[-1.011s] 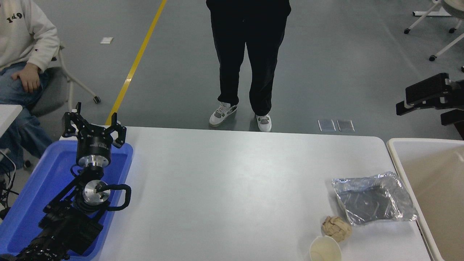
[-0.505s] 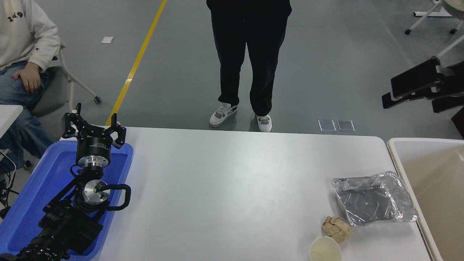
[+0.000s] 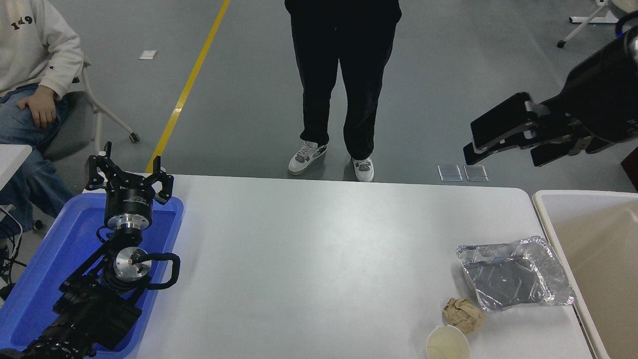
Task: Pick up paper cup place in dustbin
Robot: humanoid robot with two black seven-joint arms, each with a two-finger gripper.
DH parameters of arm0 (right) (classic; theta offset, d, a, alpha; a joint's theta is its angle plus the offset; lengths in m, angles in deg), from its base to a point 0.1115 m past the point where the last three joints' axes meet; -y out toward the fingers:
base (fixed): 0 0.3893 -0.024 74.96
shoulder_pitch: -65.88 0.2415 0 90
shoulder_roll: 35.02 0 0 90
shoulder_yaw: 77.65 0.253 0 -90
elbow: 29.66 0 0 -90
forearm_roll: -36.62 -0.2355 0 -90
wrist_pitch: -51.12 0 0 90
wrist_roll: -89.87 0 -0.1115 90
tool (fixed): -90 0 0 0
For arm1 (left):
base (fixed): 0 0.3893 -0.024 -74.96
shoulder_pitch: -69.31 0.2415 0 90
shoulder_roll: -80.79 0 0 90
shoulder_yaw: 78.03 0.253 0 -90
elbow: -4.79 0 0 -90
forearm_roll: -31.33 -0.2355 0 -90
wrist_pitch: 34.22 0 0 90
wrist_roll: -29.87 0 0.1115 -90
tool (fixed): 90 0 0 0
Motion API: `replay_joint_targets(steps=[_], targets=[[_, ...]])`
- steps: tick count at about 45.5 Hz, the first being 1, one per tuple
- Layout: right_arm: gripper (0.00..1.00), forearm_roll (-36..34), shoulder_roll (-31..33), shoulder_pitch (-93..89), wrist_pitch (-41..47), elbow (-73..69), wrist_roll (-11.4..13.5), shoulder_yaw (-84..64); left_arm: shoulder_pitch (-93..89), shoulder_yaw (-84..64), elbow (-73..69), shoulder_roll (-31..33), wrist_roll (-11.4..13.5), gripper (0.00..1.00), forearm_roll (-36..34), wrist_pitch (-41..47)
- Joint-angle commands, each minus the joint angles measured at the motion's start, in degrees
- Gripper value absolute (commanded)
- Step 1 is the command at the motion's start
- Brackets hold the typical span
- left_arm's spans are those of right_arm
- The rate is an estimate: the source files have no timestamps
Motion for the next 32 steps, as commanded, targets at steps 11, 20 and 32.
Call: replay_joint_targets(steps=[11, 20, 32], targets=[[1.0, 0.78, 0.89, -7.93, 0.01, -0.01, 0.09, -5.81, 0.0, 0.0, 0.0, 0.0, 0.0, 0.99, 0.0, 0.0], [1.0, 1.48, 2.12, -11.98, 0.01, -0.01, 0.18, -6.07, 0.0, 0.0, 0.0, 0.0, 0.0, 0.99, 0.0, 0.0], [1.0, 2.19, 4.49, -18.3, 0.01, -0.01, 0.18, -5.81, 0.0, 0.0, 0.0, 0.0, 0.0, 0.99, 0.0, 0.0]])
